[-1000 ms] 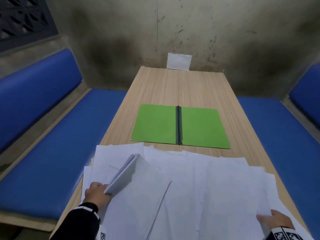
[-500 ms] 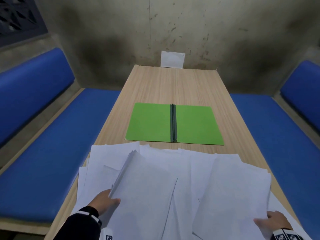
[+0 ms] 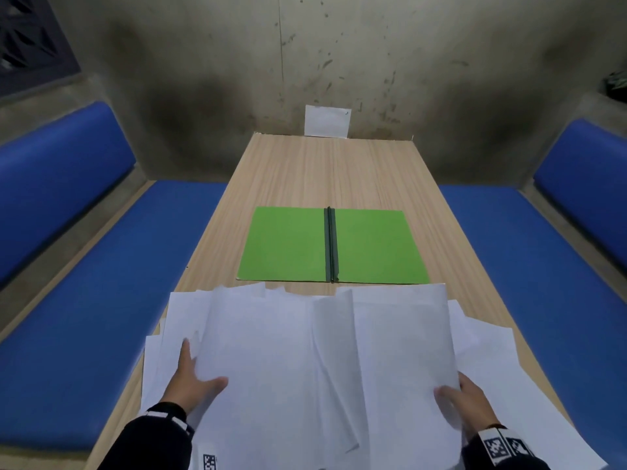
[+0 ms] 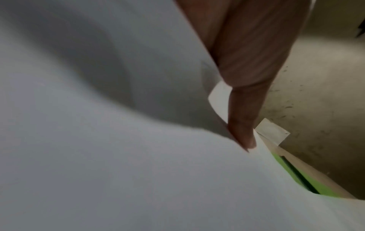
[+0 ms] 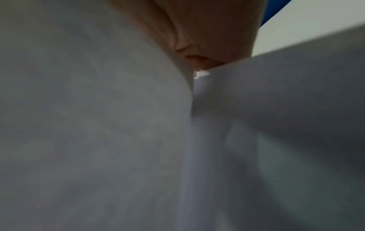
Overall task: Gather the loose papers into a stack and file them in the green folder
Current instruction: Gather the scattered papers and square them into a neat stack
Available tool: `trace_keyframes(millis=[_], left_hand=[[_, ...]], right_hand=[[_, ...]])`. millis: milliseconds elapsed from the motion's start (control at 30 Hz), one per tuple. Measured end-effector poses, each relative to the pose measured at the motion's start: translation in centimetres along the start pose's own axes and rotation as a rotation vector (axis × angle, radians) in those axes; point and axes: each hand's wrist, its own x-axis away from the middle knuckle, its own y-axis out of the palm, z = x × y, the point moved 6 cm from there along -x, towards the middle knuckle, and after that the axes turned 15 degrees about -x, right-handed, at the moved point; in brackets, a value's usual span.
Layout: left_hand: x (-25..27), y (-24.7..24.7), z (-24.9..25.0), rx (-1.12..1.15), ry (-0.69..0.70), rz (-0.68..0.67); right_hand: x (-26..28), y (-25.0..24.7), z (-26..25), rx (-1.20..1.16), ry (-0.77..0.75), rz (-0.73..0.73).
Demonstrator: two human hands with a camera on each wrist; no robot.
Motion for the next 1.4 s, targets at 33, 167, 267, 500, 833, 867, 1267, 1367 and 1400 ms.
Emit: trace_keyframes(millis=[33,167,267,500,833,867,1267,1367,1400], left_hand=[[0.0,0.6,-0.5,0.013,-0.024,-0.039],[0.2,2.3,-1.7,-0.047,-0.079,-0.114],[0.1,3.2,-1.2,-0.181,-0.027,-0.144],[-0.2,5.3,-0.2,-0.319,0.081,-0.237],[0.5,5.1,-0.6,-0.253,0.092,-0.234],[0.6,4.8,-0.7,-0.239,0.085,-0.224],[0.3,3.9,0.8,-0.069,0.106,-0.081],[0.7,4.1,3.3,0.009,0.172,-0.085],[1.0,4.2,4.2,0.039,0.199,-0.102]], right_hand=[[-0.1,0.7,-0.2,-0.027,0.008,0.001],[0.3,4.0,-1.2,-0.033,0.022,-0.066],[0.7,7.0,-1.8,-0.038,-0.005,-0.141],[1.1,11.5,0.1,0.218,0.043,-0.168],[1.2,11.0,-0.3,0.211,0.001,-0.030],[1.5,10.2,-1.3,0.192,-0.021,0.000],[5.2,0.7,-14.0,-0.537,-0.398,0.026],[4.7,3.8,-12.0,-0.514,-0.295,-0.156],[4.4,4.7,-10.8,-0.500,-0.253,-0.185]])
